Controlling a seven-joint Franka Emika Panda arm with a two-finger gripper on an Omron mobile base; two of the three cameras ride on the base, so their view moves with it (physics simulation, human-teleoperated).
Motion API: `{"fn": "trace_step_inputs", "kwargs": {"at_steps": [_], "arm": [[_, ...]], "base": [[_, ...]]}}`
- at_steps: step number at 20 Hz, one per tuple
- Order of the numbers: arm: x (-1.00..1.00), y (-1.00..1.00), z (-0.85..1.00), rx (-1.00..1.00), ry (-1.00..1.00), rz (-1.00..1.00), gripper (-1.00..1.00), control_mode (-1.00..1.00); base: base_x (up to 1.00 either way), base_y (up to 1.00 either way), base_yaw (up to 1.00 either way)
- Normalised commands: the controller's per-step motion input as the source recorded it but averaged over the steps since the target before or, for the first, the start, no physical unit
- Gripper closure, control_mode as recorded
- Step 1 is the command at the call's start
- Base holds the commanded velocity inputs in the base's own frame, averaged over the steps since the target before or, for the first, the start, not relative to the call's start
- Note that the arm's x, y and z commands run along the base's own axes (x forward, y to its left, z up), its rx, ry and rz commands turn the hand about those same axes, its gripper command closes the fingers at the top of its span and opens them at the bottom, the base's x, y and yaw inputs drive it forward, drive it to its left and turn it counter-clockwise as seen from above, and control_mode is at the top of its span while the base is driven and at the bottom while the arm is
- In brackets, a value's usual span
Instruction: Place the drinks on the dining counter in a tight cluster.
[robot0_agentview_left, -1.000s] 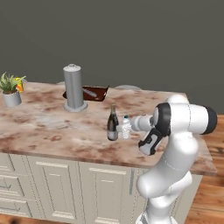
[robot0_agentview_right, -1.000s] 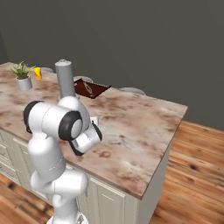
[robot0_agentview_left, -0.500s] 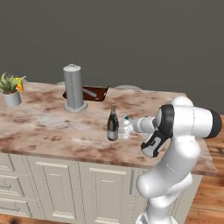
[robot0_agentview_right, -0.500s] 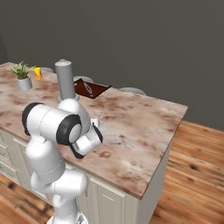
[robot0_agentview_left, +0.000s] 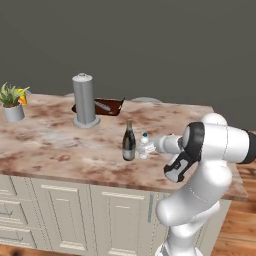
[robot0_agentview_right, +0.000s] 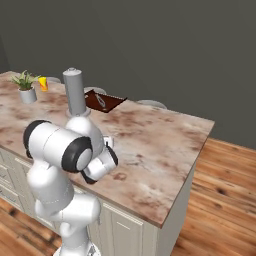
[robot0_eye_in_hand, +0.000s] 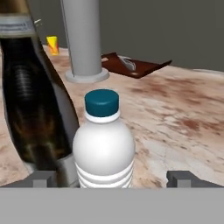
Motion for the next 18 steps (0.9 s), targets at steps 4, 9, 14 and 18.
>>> {"fn": "trace_step_inputs", "kwargs": {"at_steps": [4,9,14,18], "arm": [[-0.18,-0.04,0.17,0.0,0.03,-0.02,-1.0,-1.0],[-0.16,0.0,0.31,-0.05,0.12,-0.06,-1.0,-1.0],[-0.12,0.0,0.36,-0.08,0.24,-0.09,-1.0,-1.0],[-0.11,-0.04,0.39,-0.08,0.23,-0.1,-1.0,-1.0]], "base": [[0.0,0.0,0.0],[0.0,0.0,0.0],[0.0,0.0,0.0],[0.0,0.0,0.0]]}}
